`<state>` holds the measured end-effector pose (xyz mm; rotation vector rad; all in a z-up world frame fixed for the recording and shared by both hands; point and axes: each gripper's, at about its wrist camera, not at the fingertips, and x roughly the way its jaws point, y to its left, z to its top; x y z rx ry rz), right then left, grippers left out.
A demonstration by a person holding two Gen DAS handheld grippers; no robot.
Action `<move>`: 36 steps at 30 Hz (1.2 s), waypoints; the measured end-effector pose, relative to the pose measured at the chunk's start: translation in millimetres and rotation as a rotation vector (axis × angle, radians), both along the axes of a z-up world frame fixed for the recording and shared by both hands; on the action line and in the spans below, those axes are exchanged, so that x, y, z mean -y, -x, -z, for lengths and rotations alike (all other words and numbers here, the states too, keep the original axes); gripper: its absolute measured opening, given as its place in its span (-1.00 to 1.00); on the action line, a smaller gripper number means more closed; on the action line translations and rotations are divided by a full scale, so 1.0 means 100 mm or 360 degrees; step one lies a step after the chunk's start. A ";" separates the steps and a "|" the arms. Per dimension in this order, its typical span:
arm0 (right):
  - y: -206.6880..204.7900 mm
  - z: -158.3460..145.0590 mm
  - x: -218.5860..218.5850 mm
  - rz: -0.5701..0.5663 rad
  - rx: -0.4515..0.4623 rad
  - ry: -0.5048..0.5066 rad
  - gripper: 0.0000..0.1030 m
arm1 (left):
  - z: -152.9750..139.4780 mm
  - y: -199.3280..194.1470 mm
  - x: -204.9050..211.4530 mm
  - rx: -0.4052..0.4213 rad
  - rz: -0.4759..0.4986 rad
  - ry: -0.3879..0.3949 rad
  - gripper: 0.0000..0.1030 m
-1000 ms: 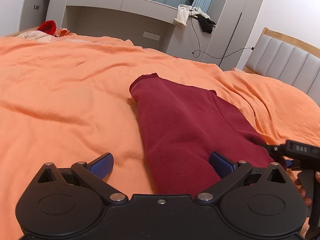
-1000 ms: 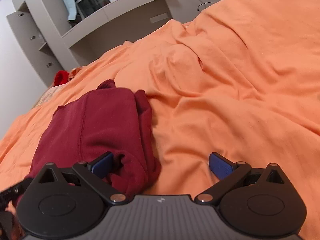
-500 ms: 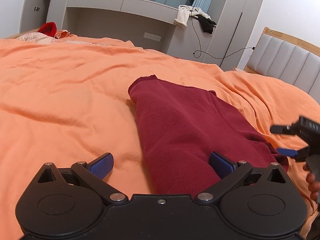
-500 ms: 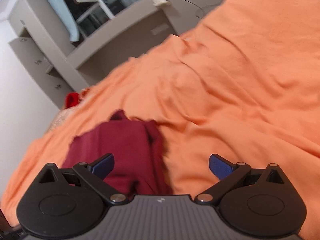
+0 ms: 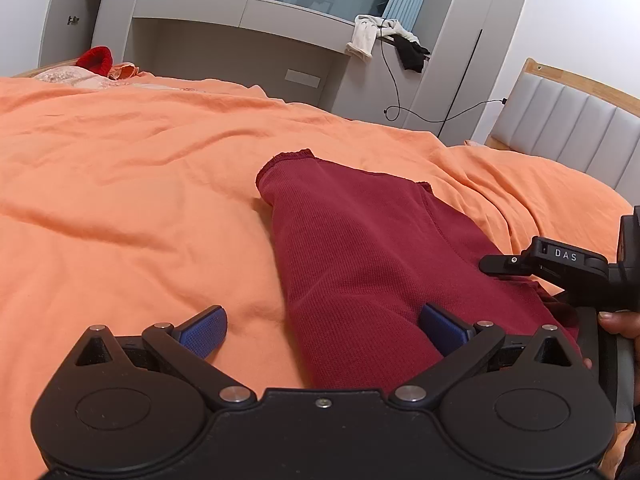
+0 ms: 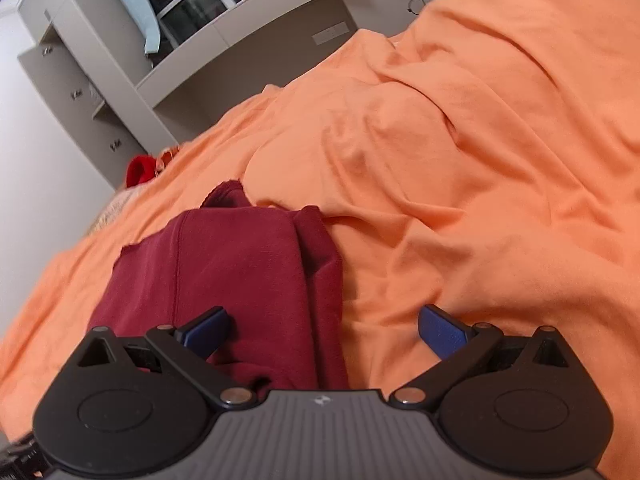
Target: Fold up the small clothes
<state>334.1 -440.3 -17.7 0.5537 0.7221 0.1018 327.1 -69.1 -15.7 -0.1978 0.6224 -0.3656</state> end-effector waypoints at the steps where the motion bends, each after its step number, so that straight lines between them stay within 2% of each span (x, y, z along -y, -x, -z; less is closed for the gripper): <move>1: 0.01 0.01 0.00 0.0003 0.0010 -0.0010 1.00 | 0.00 0.00 0.00 0.0002 0.0000 0.0001 0.99; 19: 0.07 0.01 -0.01 0.0005 0.0073 0.0025 1.00 | 0.02 0.01 -0.01 0.0011 -0.0003 0.0002 0.99; 21: 0.10 0.00 0.02 0.0012 0.0105 -0.0023 1.00 | 0.02 0.01 -0.01 0.0013 -0.0001 0.0003 0.99; 25: 0.14 -0.01 0.16 0.0074 0.0160 -0.0222 1.00 | 0.00 -0.02 -0.04 -0.0017 0.0003 0.0051 0.99; 29: 0.14 -0.02 0.14 0.0031 0.0200 -0.0303 1.00 | -0.05 -0.08 -0.07 -0.0044 0.0029 0.0110 0.99; 32: 0.12 -0.03 0.11 -0.0031 0.0244 -0.0372 1.00 | -0.11 -0.11 -0.06 -0.0018 0.0043 0.0146 0.99; 36: 0.12 0.00 0.12 -0.0035 0.0272 -0.0519 1.00 | -0.17 -0.16 -0.06 0.0035 0.0014 0.0127 0.99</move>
